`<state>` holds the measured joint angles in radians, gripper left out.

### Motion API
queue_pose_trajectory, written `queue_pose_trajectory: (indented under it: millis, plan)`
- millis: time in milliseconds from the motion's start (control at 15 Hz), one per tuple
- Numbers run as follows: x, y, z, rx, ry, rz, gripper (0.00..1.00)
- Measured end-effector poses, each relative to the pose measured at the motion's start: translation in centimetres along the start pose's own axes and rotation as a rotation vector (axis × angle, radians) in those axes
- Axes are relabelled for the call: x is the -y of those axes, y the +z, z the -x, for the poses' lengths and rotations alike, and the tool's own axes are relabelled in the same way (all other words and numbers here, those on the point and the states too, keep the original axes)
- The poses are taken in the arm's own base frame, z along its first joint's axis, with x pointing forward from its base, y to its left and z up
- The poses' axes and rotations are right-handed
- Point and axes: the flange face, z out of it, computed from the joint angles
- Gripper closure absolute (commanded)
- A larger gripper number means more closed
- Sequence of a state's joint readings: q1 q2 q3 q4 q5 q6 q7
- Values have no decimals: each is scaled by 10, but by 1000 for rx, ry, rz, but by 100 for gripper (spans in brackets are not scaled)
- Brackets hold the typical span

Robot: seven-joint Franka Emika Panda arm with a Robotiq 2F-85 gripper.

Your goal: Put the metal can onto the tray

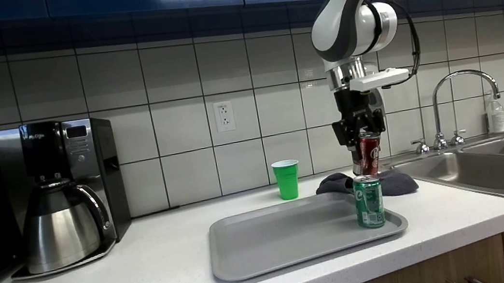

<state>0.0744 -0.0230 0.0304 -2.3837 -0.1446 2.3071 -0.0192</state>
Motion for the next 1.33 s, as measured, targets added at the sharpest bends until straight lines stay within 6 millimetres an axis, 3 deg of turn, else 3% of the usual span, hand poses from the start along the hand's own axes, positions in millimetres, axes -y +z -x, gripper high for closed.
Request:
queue_pose_trajectory:
  millis: [467, 1333]
  plan:
    - [34, -17, -30, -46, -73, 3, 60]
    - [138, -20, -70, -65, -271, -67, 60]
